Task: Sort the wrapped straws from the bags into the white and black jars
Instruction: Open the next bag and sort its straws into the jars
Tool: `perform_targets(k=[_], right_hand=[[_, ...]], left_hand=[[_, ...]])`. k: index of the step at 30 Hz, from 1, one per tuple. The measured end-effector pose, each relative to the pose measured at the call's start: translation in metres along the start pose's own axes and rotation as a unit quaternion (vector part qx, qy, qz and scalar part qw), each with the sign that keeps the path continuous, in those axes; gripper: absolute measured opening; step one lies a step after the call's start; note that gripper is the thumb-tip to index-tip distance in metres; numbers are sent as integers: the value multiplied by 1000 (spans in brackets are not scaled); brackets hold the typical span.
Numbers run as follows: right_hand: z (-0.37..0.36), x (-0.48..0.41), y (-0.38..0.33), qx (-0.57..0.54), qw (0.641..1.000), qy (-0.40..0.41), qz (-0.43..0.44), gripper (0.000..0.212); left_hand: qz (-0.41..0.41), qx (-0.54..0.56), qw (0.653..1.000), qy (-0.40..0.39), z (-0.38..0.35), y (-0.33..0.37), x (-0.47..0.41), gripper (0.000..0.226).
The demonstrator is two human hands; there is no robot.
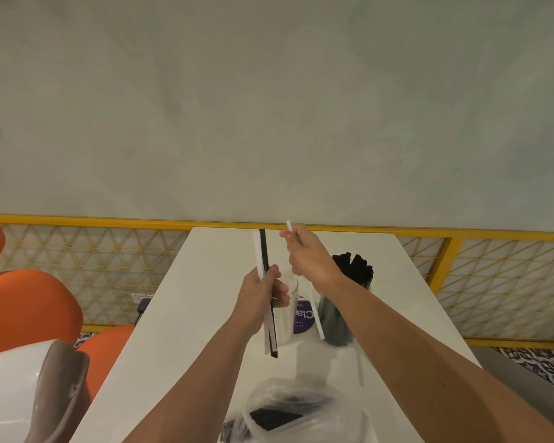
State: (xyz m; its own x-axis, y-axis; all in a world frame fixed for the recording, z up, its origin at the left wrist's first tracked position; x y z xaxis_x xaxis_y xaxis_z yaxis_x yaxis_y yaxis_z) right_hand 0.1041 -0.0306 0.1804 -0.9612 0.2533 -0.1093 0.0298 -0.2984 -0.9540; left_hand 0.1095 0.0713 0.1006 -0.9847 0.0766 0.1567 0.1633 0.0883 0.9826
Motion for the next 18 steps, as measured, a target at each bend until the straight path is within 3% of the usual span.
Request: perform_targets(k=[4, 8, 18], right_hand=[[-19, 3, -1, 124, 991, -15, 37, 39], [-21, -4, -2, 180, 982, 16, 46, 30], [-32, -9, 6, 184, 982, -29, -17, 15]], left_hand=[[-76, -99, 991, 47, 0, 14, 3, 24], [-145, -167, 972, 80, 0, 24, 7, 35], [-135, -226, 958, 115, 4, 18, 6, 27]])
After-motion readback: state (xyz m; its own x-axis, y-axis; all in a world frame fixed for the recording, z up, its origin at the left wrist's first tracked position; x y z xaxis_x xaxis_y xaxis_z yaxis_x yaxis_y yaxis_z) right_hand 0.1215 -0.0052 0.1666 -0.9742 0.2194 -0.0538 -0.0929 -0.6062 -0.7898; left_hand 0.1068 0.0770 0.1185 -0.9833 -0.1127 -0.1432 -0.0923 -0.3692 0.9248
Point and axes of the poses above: each hand's wrist, its own x-axis away from the middle knuckle, its own z-axis out of the back of the hand, y = z × x, the point moved 9 cm from there along -x, towards the middle knuckle, and after that the axes turned 7 degrees about y, right-handed, at the moved point
